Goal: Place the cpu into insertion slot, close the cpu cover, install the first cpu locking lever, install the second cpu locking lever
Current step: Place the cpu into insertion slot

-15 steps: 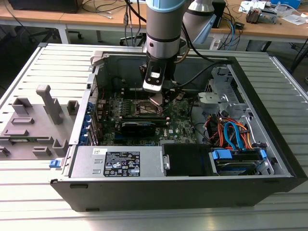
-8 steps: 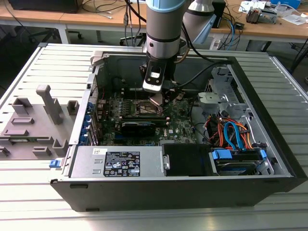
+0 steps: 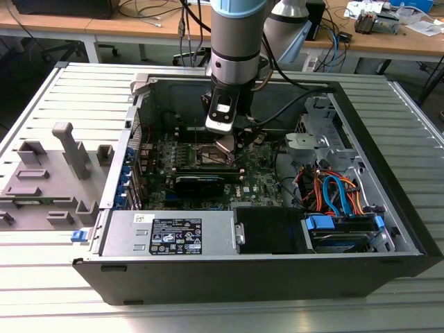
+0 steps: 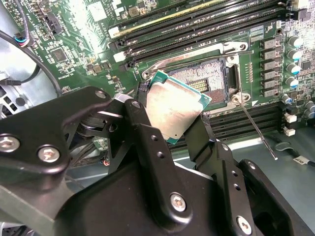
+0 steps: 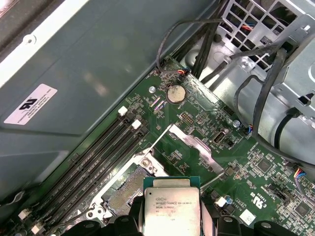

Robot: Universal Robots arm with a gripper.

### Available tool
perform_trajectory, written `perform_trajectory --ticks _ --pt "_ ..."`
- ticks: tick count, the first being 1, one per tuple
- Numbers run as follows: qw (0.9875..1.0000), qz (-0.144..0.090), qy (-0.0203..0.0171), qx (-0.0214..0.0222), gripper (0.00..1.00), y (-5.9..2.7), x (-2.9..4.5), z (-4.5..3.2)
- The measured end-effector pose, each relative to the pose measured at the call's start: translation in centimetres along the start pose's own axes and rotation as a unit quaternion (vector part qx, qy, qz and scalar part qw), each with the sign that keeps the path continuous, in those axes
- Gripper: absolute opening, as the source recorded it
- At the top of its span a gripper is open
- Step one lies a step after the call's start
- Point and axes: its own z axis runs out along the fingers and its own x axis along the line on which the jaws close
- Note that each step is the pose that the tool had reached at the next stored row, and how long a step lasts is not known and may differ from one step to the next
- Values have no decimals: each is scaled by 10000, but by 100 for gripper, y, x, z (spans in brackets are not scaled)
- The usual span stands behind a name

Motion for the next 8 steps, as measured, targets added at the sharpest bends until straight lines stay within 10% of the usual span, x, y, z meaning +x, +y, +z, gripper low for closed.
perform_trajectory --ticks 8 --pt "10000 26 -2 0 55 0 0 1"
